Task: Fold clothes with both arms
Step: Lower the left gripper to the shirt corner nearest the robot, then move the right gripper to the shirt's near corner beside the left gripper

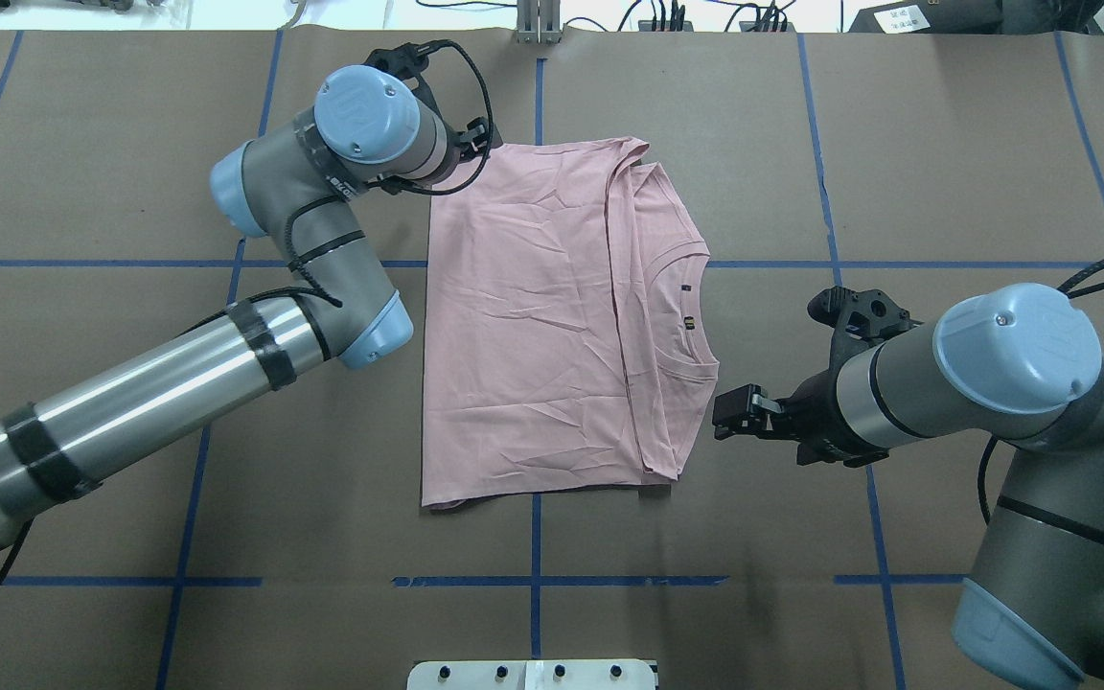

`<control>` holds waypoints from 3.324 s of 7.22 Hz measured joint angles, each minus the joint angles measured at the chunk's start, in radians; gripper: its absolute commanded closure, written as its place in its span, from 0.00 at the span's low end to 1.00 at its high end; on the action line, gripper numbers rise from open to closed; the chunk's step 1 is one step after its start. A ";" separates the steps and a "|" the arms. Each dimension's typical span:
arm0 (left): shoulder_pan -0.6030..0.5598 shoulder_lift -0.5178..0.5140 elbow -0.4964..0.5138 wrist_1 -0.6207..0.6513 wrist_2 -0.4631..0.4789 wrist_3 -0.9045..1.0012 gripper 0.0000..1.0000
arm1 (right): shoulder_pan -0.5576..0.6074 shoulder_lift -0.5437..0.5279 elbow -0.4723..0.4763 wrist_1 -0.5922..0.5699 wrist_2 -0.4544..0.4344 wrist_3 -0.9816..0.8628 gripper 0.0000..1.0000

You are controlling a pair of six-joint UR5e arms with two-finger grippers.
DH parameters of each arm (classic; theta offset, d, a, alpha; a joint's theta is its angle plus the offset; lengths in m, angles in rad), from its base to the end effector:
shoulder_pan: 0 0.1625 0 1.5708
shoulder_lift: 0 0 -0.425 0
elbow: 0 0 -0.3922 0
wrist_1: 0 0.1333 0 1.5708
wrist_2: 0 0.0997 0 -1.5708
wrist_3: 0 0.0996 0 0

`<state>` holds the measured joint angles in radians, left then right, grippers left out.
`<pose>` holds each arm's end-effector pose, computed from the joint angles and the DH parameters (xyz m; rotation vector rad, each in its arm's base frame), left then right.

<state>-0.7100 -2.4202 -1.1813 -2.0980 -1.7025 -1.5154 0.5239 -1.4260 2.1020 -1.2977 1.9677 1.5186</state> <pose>0.5343 -0.6178 0.2403 0.2593 0.9721 -0.5344 -0.3855 -0.3322 0.3101 -0.0855 -1.0029 0.2431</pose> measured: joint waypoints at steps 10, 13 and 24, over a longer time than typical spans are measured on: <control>0.393 0.330 -0.596 0.392 -0.039 -0.625 0.04 | 0.004 0.015 -0.002 0.000 -0.024 -0.004 0.00; 0.408 0.335 -0.588 0.397 -0.032 -0.627 0.13 | 0.004 0.015 -0.003 0.000 -0.024 -0.003 0.00; 0.409 0.335 -0.677 0.467 -0.034 -0.626 1.00 | 0.003 0.047 -0.037 -0.009 -0.029 0.022 0.00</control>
<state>-0.3007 -2.0849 -1.8588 -1.6307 -1.7360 -2.1416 0.5272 -1.3786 2.0654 -1.3065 1.9387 1.5401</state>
